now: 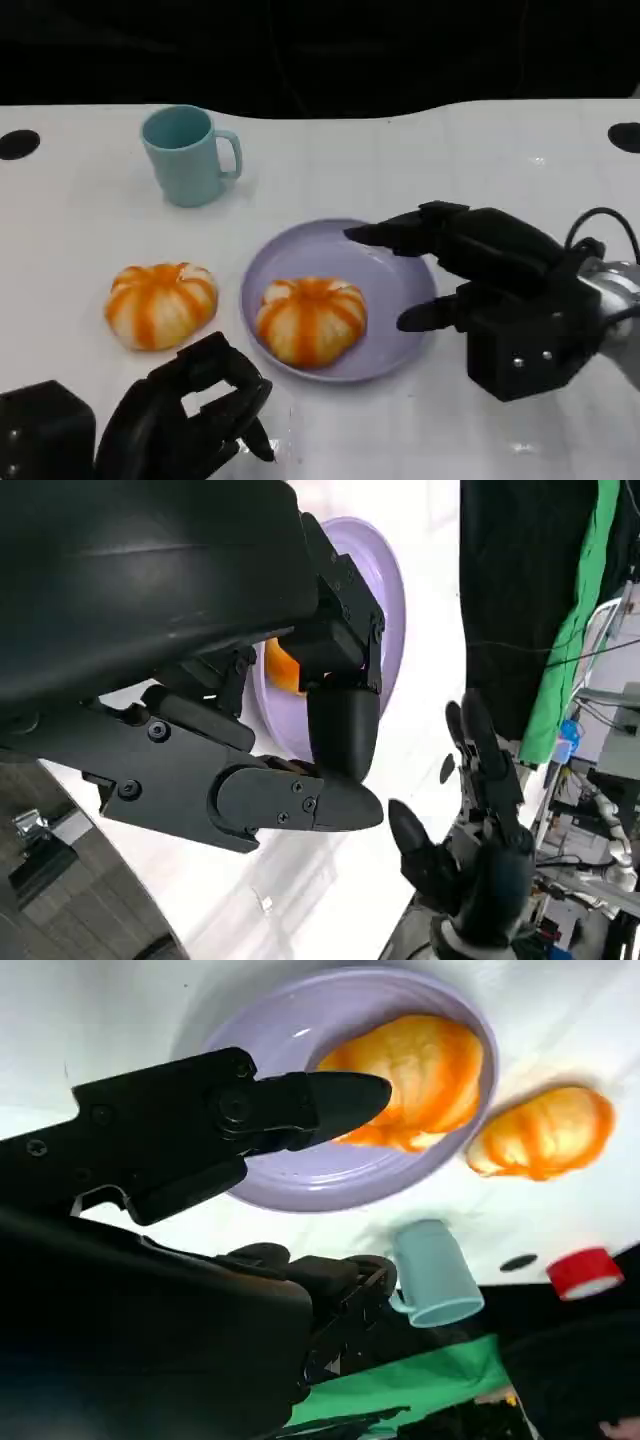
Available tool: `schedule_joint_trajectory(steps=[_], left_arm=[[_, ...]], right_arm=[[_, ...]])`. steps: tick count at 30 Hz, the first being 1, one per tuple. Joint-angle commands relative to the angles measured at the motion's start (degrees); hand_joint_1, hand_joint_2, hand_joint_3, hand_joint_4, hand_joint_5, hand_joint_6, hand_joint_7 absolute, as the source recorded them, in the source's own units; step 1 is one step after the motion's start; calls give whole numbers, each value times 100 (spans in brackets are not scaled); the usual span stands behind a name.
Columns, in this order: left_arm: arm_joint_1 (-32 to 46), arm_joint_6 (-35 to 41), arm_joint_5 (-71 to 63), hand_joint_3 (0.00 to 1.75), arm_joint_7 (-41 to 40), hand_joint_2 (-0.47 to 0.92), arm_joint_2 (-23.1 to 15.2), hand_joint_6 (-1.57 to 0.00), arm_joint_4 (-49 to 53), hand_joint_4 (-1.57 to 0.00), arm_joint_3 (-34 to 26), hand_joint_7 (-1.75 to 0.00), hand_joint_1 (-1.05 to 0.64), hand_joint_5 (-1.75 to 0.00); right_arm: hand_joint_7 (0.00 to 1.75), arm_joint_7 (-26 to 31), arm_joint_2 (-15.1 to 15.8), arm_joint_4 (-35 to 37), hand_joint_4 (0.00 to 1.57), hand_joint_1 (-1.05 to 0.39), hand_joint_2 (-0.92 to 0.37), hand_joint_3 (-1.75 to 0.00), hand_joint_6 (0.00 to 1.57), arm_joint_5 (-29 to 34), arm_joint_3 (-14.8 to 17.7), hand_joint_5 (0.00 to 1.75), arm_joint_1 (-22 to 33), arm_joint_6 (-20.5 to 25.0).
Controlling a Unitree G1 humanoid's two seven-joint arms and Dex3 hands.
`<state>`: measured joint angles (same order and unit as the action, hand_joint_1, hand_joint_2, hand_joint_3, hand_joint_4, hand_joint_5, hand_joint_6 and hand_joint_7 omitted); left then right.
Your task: Grasp the bread from the table and place it into the plate.
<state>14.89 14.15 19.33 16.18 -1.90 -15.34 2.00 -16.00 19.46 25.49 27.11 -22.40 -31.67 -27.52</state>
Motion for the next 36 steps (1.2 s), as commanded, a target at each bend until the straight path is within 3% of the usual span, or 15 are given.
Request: schedule_joint_trajectory(steps=[1,7,12,19,21,25,27,28,29,31,33,36], left_arm=[[-14,-39,-39,28,-8,92,-55,-65,44,-72,-29,-153,-55,-175],[-23,-3,-64,28,-58,92,-41,-66,22,-72,-7,-153,-56,-175],[-21,-5,-47,28,-61,92,-33,-66,17,-72,-9,-153,-56,-175],[3,12,-58,28,-80,92,-41,-65,-31,-71,-1,-153,-57,-175],[4,30,-51,28,-80,92,-45,-64,-45,-71,-2,-154,-57,-175],[-7,74,-14,27,-86,92,-33,-64,-64,-71,-13,-153,-57,-175],[-12,91,-19,27,-98,92,-29,-65,-77,-71,-15,-153,-58,-175],[-13,93,-24,27,-99,92,-29,-65,-81,-71,-15,-153,-58,-175],[-13,96,-20,27,-95,92,-28,-65,-86,-71,-18,-154,-57,-175],[-12,74,-10,28,-68,92,-33,-64,-82,-71,-24,-154,-57,-175],[-13,64,-3,28,-48,92,-42,-64,-69,-71,-33,-155,-58,-175],[-7,121,6,28,-59,92,-58,-64,-114,-71,-35,-156,-58,-175]], right_arm=[[3,-263,233,-445,14,-65,-92,-19,29,-318,245,41,343,95],[4,-573,403,-1261,20,-41,-90,-3,35,-701,518,40,1033,356],[7,-685,526,-1889,35,-17,-88,0,46,-926,752,44,1615,527],[15,-598,692,-2459,58,-6,-89,-1,69,-1026,1045,53,2256,357],[16,-550,755,-2621,59,-6,-89,-2,78,-943,1119,68,2423,334],[20,-612,887,-2984,63,-6,-92,-5,91,-935,1252,79,2784,398],[23,-618,926,-3105,63,-5,-90,-13,98,-972,1299,97,2934,395],[25,-624,936,-3137,63,-5,-83,-27,100,-990,1318,108,2985,390],[31,-621,939,-3148,64,-5,-71,-52,102,-1016,1341,118,3045,367],[39,-619,927,-3203,67,-7,-63,-71,103,-1036,1382,131,3159,405],[57,-609,914,-3304,65,-9,-64,-74,96,-1007,1408,146,3274,477],[87,-588,915,-3410,65,-9,-65,-75,83,-948,1409,152,3417,487]])
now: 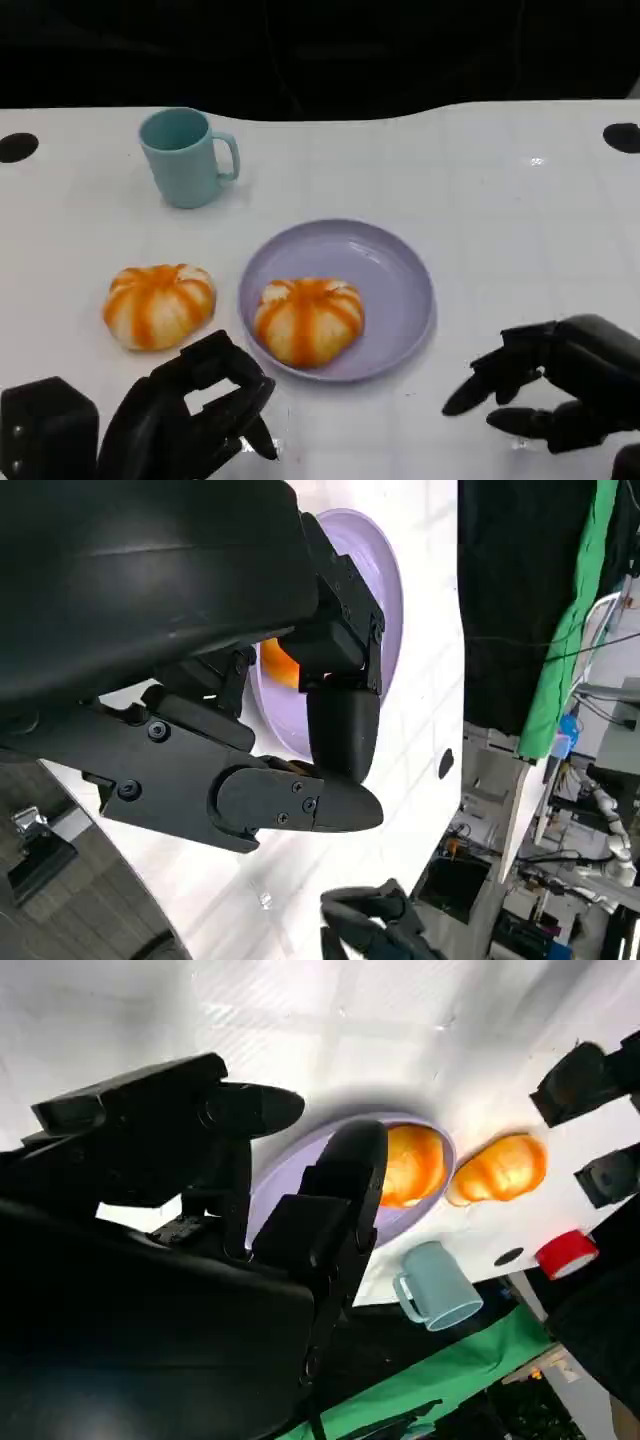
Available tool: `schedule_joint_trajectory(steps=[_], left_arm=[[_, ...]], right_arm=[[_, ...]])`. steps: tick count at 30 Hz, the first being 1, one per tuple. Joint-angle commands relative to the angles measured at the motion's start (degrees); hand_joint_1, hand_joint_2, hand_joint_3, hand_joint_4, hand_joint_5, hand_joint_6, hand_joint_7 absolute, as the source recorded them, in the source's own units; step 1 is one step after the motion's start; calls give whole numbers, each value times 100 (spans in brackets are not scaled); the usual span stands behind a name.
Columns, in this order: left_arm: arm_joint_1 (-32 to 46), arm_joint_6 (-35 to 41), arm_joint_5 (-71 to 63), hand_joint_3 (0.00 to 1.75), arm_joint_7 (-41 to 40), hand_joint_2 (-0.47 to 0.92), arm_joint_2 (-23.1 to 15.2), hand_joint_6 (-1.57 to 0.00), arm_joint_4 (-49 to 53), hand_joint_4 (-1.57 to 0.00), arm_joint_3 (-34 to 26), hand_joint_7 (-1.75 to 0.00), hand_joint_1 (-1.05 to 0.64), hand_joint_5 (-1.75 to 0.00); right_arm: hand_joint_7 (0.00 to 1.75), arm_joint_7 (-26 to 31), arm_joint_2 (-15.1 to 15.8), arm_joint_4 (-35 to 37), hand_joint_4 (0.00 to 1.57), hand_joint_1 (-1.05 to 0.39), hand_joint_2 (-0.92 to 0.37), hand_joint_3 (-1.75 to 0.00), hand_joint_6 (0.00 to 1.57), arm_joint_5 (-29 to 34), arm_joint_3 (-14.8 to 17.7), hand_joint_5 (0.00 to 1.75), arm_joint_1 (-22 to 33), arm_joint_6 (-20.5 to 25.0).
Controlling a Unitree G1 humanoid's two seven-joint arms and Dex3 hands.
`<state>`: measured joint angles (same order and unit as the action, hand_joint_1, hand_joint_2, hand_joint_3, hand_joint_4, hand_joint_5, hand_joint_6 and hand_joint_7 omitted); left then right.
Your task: Grasp the bread from the table and place it into the plate.
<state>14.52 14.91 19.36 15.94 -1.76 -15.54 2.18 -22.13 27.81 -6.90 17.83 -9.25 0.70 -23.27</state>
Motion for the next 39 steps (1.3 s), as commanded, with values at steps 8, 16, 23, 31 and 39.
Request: schedule_joint_trajectory(steps=[8,16,23,31,39], left_arm=[[70,57,2,28,-33,92,-87,-63,-154,-73,-67,-158,-59,-175],[41,66,37,30,8,92,-111,-61,-130,-72,-117,-159,-58,-175],[32,66,18,30,-6,92,-149,-61,-98,-73,-142,-158,-58,-175],[-25,11,6,29,29,92,-180,-62,26,-73,-191,-159,-58,-175],[-54,-80,46,28,129,92,-187,-62,155,-73,-208,-160,-56,-175]], right_arm=[[111,271,-39,-28,67,-9,-63,-78,74,112,40,157,311,-43],[127,933,-100,709,66,-10,-63,-83,67,553,-32,167,61,-811],[129,1126,-117,1126,65,-11,-56,-96,66,656,-108,171,-122,-1082],[131,1233,-151,1300,66,-12,-58,-92,66,673,-122,169,-228,-1133],[130,1240,-170,1358,65,-12,-58,-89,66,668,-126,169,-264,-1113]])
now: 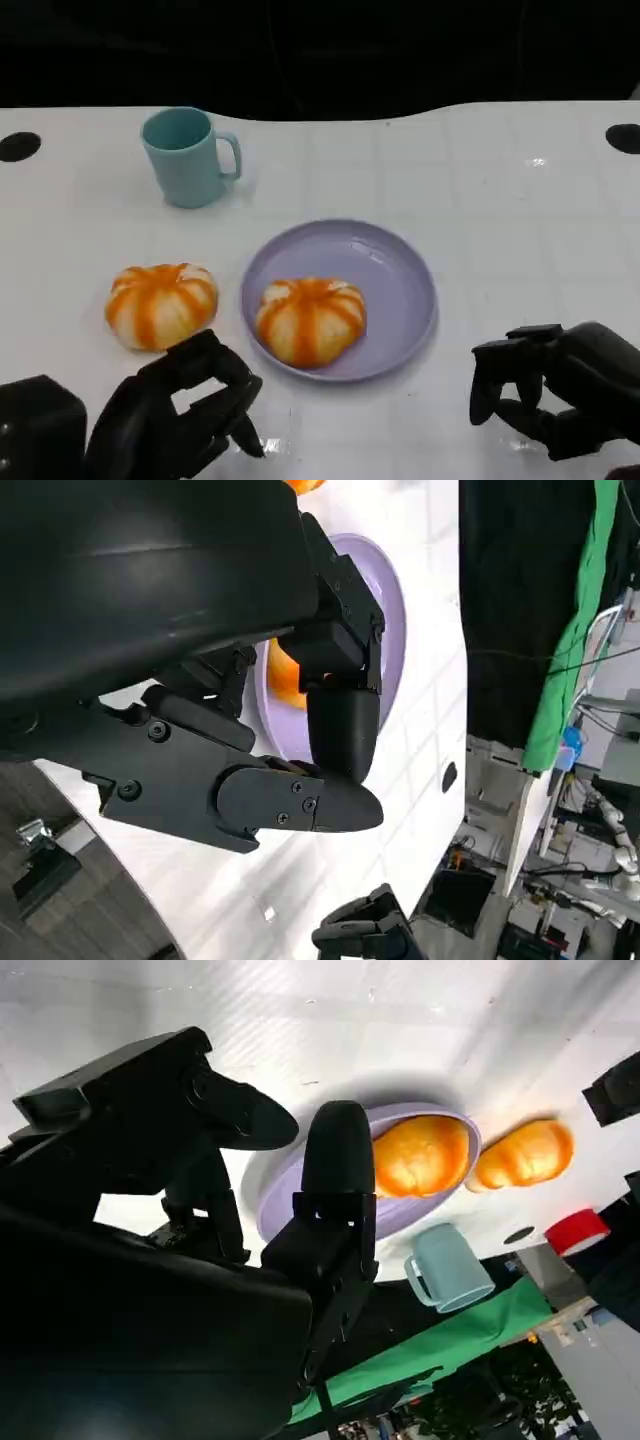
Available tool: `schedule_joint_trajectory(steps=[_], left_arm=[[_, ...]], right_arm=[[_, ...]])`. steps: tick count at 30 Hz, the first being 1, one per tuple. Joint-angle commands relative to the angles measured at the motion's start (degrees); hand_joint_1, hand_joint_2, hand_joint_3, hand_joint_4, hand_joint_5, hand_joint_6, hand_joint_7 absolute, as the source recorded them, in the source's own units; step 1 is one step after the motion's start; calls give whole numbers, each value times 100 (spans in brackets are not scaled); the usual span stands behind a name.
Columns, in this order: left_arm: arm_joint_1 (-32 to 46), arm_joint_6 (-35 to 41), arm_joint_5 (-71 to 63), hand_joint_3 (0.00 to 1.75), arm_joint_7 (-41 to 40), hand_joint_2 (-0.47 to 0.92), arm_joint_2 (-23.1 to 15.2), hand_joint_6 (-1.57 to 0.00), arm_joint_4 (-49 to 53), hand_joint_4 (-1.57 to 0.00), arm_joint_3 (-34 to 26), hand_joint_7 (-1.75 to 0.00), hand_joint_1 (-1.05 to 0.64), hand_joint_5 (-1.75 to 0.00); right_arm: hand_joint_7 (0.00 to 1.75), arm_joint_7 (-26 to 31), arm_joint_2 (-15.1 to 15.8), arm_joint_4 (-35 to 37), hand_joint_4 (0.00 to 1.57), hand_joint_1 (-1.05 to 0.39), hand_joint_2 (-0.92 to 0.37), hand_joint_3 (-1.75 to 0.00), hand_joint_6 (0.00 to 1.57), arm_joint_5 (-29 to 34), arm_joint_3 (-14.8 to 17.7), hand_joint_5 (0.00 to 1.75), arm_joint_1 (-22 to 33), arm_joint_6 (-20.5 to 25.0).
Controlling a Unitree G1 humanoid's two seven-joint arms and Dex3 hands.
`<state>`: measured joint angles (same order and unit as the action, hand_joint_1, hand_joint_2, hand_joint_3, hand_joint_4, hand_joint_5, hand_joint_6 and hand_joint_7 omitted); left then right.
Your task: Grasp the bread from the table and place it into the plate.
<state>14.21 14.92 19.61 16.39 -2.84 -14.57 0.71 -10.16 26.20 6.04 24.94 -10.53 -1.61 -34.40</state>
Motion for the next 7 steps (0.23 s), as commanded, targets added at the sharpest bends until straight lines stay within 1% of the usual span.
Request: schedule_joint_trajectory(steps=[1,7], left_arm=[[-24,-79,13,29,87,92,-85,-61,61,-73,-62,-159,-56,-175],[-61,-107,-8,29,76,92,-75,-62,124,-72,-77,-160,-56,-175]], right_arm=[[130,41,-14,73,65,-11,-59,-87,66,-48,0,169,-38,-2],[134,78,-46,131,65,-13,-63,-81,64,2,-7,171,-75,-29]])
